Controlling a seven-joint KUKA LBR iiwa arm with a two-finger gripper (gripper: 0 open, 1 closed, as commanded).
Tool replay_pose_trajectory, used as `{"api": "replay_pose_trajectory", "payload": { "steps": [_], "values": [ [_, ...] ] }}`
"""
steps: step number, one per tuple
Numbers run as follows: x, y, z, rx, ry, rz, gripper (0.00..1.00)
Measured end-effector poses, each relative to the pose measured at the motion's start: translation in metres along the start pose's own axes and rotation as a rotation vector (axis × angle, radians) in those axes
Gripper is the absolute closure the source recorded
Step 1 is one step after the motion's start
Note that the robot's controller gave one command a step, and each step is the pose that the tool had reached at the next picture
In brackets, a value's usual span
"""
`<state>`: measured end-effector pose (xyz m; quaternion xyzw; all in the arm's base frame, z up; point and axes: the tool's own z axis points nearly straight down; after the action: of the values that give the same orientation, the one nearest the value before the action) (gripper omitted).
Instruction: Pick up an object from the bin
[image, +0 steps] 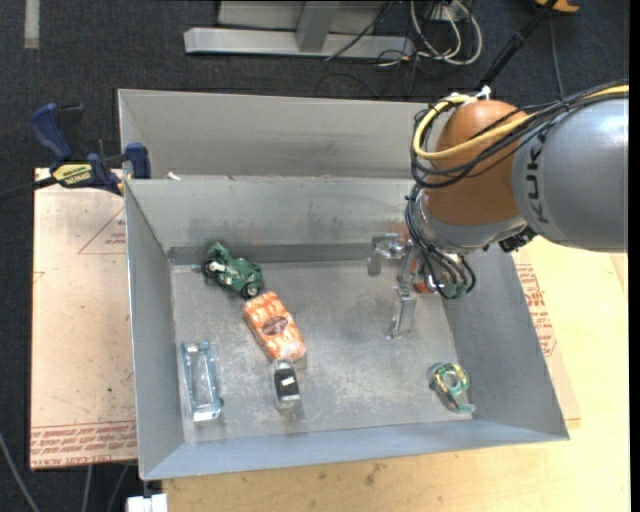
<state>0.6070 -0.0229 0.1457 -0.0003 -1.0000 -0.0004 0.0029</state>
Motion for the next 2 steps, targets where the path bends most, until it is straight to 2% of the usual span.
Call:
{"api": "replay_pose_trajectory", "payload": {
  "steps": [1, 2],
  "values": [
    [-0.002, 0.0, -0.005, 0.0, -0.007, 0.0, 0.0],
    [0.014, 0.043, 0.023, 0.002, -0.011, 0.0, 0.0]
  ]
}}
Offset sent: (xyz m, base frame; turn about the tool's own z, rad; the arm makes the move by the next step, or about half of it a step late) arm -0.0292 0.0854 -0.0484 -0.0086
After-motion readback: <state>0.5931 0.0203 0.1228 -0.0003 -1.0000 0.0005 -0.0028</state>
